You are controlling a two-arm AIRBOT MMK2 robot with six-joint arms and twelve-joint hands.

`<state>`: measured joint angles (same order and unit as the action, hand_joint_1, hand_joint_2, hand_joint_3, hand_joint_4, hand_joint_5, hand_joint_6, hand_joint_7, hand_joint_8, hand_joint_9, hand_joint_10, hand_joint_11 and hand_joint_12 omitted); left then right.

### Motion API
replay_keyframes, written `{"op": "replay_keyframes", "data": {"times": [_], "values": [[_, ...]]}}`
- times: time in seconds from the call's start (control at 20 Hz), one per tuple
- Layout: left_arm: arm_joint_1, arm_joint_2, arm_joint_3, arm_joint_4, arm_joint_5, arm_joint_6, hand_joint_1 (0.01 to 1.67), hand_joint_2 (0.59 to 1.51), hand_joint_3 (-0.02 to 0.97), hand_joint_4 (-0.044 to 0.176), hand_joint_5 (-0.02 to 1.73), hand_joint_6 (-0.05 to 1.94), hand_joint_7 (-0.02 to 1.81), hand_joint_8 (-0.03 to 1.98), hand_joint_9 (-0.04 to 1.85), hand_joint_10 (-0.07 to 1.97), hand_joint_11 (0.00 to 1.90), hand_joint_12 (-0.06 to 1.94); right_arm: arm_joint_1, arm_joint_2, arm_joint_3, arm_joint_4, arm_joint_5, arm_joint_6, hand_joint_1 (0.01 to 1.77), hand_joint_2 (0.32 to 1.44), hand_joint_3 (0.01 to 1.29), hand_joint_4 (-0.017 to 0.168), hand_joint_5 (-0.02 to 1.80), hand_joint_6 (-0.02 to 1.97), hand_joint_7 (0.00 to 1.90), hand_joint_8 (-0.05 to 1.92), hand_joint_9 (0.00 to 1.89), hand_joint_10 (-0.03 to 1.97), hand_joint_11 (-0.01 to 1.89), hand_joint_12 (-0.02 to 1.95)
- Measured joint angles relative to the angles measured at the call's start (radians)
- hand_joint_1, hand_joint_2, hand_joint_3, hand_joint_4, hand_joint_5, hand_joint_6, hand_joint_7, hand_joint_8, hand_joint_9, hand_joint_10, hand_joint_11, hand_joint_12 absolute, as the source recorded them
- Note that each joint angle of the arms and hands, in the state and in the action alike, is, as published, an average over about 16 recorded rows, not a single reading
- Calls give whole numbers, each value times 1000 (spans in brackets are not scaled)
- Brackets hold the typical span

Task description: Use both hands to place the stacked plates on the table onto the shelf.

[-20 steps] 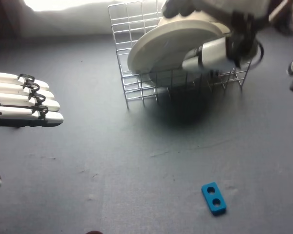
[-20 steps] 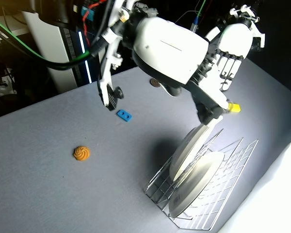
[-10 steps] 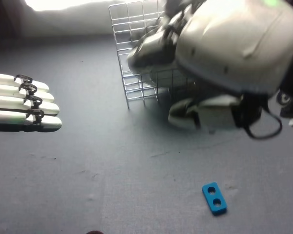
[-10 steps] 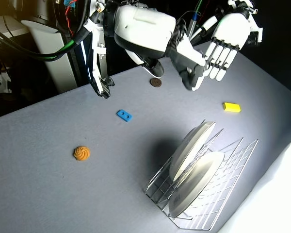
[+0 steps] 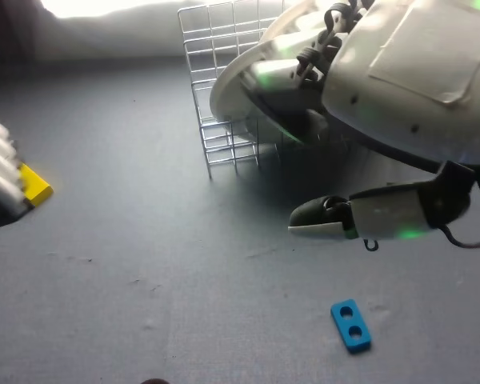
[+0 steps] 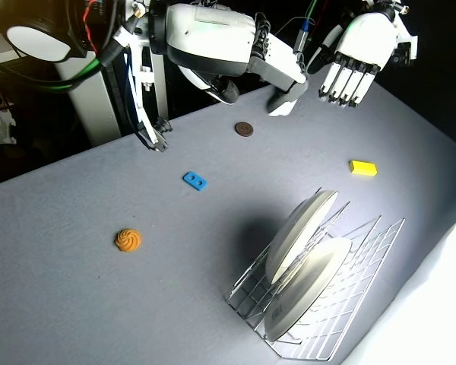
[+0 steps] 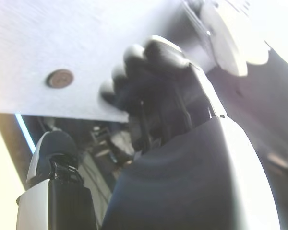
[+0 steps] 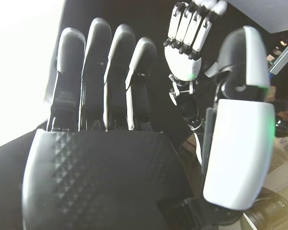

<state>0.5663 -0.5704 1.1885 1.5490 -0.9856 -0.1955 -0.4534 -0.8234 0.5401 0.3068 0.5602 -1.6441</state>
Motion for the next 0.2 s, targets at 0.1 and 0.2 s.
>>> {"op": "replay_keyframes", "data": {"times": [0.1,0.2], "values": [[-15,2,-2,16,-2,-9,427,1166,14,5,925,1435,970,1460,944,1433,847,1734,-1,10,-4,0,1,-5,813,963,32,11,842,1316,928,1315,935,1328,785,1762],[-31,4,-5,33,-3,-19,503,1161,13,6,1051,1703,1084,1725,1052,1709,1010,1898,-2,20,-9,1,2,-13,772,966,35,12,861,1584,944,1580,957,1598,899,1854]]}}
